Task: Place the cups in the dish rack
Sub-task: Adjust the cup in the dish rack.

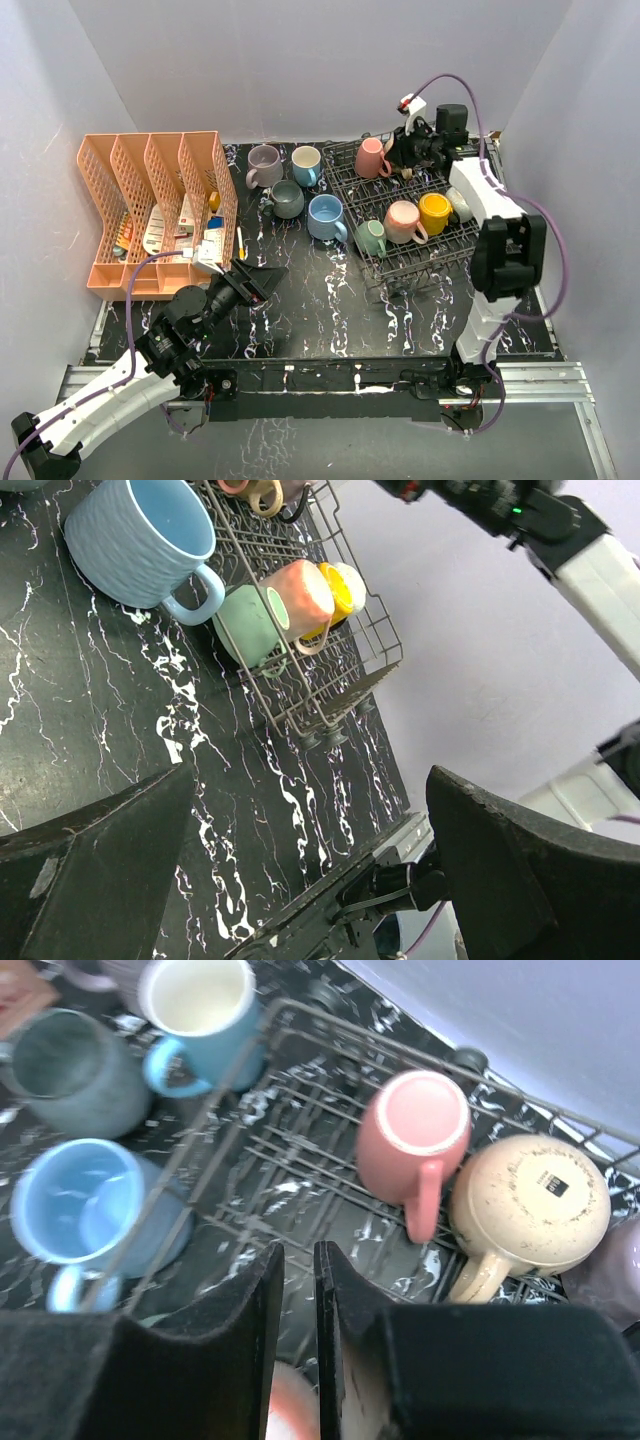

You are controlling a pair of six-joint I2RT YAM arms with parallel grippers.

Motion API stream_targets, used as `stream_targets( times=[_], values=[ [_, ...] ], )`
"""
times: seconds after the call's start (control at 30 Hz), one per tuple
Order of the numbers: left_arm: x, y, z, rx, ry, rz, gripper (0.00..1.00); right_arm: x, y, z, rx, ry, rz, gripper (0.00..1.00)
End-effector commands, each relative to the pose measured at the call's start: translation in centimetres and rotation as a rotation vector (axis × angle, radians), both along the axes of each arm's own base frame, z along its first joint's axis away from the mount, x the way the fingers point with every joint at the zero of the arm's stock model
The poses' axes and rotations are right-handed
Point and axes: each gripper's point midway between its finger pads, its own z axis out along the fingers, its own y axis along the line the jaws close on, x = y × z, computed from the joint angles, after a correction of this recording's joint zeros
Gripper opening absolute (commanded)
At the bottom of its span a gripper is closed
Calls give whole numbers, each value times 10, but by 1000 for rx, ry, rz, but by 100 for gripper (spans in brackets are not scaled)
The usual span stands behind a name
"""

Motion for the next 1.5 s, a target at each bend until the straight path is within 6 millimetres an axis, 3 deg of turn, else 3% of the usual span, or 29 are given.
stream_targets(
  times=[0.0,0.07,0.27,0.47,0.63,0.8,0.9,1.03,1.17,1.27,1.47],
  values=[
    [2,-1,8,-19,-13,1,97,-46,20,79,131,-140,126,23],
    [3,-3,8,-18,-12,0,97,-68,23,93,159,-156,157,24],
    [5,-9,6,-19,0,-13,97,-128,26,102,186,-186,229,31],
    [8,-10,-4,-56,47,8,97,-167,19,87,148,-209,242,34],
    [10,-10,-7,-120,33,21,97,-208,34,59,241,-144,377,35],
    [11,-15,-10,-118,52,7,97,-198,10,36,77,-135,275,34],
    [12,-17,-14,-103,68,7,97,-190,-13,19,9,-69,209,16],
    [14,-20,-18,-91,80,4,97,-183,-45,-8,-56,44,181,8],
    [15,-22,-20,-89,86,3,97,-174,-74,-39,-140,135,156,8],
    [15,-23,-22,-95,91,4,97,-170,-83,-58,-186,169,173,8],
    [16,-25,-26,-98,97,0,97,-172,-78,-75,-165,183,206,8]
  ],
)
